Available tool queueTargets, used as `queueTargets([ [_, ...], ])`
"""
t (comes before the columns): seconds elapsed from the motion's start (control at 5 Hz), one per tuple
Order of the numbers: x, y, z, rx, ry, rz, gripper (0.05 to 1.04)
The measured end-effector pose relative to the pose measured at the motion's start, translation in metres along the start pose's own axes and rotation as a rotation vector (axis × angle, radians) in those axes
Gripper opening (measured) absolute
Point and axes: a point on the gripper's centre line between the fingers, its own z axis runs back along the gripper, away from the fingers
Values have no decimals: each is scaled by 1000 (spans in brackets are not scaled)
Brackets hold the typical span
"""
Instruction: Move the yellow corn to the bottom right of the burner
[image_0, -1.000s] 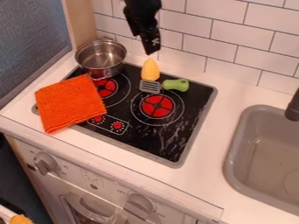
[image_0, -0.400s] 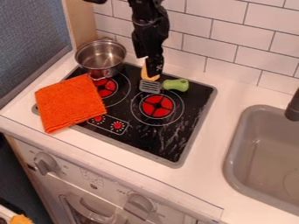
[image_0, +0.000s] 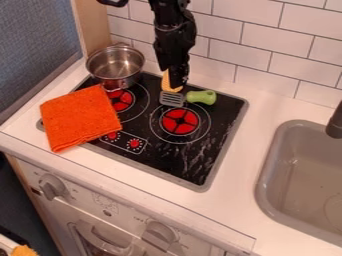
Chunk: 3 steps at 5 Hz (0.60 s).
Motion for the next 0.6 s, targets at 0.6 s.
queueTargets([
  [0.6, -1, 4, 0, 30, 4, 28, 579],
])
